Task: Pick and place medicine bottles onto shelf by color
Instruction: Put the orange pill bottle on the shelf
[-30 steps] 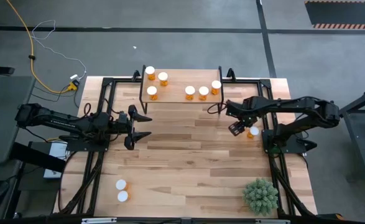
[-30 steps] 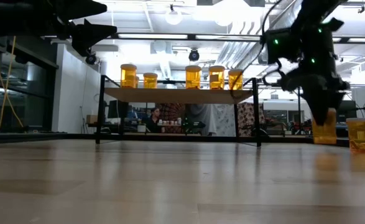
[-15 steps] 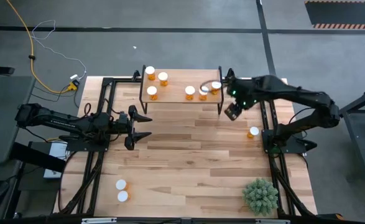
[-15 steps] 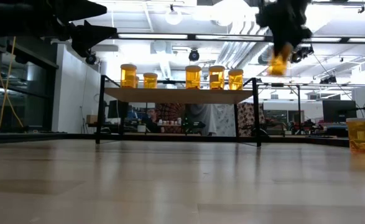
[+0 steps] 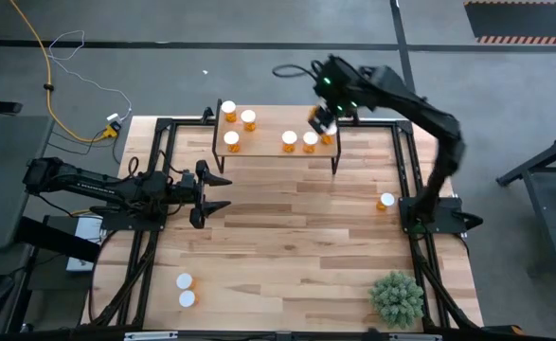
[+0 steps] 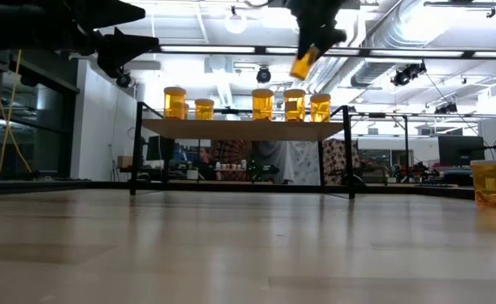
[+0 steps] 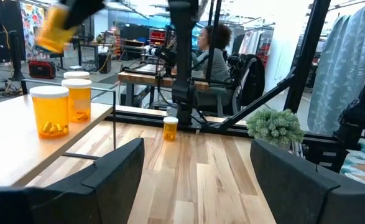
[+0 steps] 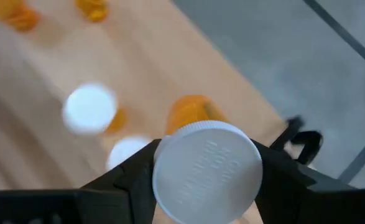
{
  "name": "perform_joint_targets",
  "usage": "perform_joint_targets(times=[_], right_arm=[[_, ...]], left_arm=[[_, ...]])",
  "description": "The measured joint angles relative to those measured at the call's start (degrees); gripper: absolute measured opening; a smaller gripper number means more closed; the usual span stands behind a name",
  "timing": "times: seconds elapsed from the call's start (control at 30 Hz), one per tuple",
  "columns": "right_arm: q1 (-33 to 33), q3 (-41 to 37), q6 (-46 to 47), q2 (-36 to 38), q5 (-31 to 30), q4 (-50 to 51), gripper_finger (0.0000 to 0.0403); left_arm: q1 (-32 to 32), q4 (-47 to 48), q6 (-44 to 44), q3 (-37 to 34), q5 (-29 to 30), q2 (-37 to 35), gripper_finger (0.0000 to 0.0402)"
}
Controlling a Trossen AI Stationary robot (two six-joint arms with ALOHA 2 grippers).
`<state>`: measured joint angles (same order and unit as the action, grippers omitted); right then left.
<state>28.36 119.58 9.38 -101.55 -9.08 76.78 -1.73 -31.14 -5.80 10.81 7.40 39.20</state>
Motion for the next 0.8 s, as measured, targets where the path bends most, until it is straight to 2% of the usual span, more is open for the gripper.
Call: perform_joint_targets(times=[0.2, 0.5, 0.8], right_arm=[[4.5, 15.6, -0.6, -14.3, 0.1, 9.2, 0.0204], [8.3, 5.0, 0.4, -15.7, 3.1, 10.2, 0.0204], [8.8, 4.4, 0.7, -15.7, 3.3, 9.6, 0.0204]], left_arm=[[0.0, 0.0, 0.0, 0.0, 0.0, 0.0, 0.0283], [0.0, 0.0, 0.0, 0.0, 0.1, 0.0, 0.0283], [0.0, 0.0, 0.0, 0.0, 0.1, 0.0, 0.0283]])
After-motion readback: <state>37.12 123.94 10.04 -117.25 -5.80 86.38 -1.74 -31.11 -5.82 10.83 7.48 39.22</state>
